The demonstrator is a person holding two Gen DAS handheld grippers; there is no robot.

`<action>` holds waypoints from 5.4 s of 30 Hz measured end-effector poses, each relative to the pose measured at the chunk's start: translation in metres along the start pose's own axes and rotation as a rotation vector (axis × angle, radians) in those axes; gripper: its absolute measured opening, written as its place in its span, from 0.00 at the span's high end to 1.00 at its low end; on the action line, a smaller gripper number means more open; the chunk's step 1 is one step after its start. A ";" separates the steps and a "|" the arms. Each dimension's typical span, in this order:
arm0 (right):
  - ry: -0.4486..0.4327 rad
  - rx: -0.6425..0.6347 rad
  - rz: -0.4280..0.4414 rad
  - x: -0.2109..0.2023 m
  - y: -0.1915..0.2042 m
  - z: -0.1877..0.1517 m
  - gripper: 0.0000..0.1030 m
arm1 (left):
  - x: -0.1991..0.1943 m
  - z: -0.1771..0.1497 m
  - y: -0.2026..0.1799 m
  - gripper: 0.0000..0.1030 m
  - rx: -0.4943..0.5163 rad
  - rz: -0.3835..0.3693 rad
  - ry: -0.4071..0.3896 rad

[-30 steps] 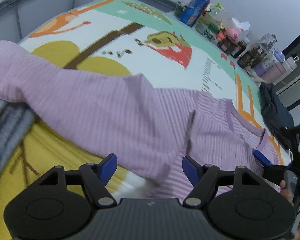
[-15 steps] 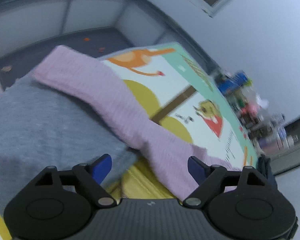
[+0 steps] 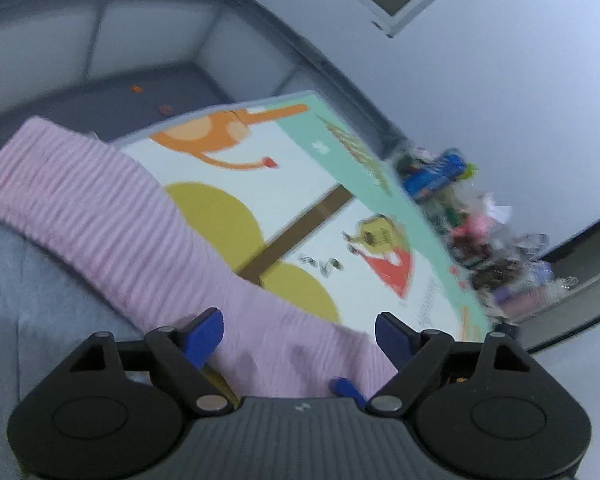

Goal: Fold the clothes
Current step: 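Bring the left gripper to the other sleeve hanging over the mat edge, then close the left gripper on the striped sleeve cuff, then lift the held sleeve up off the mat edge with the left gripper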

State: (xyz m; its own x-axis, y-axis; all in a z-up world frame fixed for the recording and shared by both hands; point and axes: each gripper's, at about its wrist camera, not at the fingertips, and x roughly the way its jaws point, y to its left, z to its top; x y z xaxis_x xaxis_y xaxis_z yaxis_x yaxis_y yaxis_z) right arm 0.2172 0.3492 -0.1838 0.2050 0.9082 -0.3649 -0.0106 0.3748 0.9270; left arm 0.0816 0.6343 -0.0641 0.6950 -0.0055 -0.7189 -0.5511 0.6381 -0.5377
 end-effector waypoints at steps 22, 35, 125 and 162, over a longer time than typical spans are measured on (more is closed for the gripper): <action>-0.073 -0.206 -0.288 -0.010 0.039 0.017 0.03 | -0.001 0.002 0.043 0.33 -0.094 0.169 0.007; -0.077 -0.196 -0.260 -0.028 0.043 0.034 0.03 | -0.033 0.000 0.061 0.27 -0.123 0.209 -0.034; -0.089 -0.244 -0.207 -0.026 0.038 0.007 0.04 | -0.130 0.028 0.130 0.95 -0.378 0.181 -0.496; -0.058 -0.248 -0.208 -0.010 0.029 0.004 0.04 | -0.062 0.018 0.185 0.66 -0.691 0.039 -0.274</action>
State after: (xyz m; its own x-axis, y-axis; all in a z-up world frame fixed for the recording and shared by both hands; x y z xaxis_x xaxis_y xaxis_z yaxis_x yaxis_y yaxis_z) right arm 0.2183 0.3500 -0.1530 0.2827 0.7983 -0.5318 -0.1995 0.5912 0.7815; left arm -0.0550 0.7668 -0.1110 0.7096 0.2574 -0.6559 -0.6795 0.0035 -0.7337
